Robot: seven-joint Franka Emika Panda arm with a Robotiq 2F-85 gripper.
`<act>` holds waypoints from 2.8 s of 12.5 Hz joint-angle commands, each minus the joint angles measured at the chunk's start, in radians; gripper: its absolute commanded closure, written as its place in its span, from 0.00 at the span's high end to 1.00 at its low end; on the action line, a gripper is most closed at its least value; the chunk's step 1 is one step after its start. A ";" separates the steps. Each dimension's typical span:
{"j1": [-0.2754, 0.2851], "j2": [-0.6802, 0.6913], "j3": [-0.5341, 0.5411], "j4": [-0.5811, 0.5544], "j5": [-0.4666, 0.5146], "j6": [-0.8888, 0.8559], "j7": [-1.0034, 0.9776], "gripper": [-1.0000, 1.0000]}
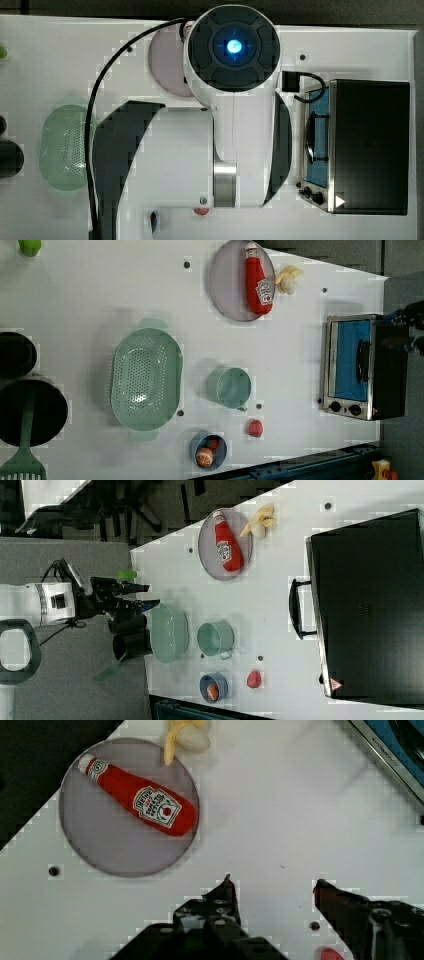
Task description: Flap open oven.
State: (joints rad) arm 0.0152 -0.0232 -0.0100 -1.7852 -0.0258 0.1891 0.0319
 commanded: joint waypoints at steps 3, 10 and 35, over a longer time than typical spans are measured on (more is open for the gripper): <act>-0.027 -0.236 -0.065 -0.108 0.024 -0.157 0.076 1.00; -0.028 -0.235 -0.068 -0.115 0.023 -0.156 0.075 0.46; -0.045 0.045 -0.446 -0.466 -0.180 0.616 -1.075 0.17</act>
State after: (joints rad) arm -0.0400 0.0283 -0.4673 -2.2539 -0.2039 0.7788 -0.9810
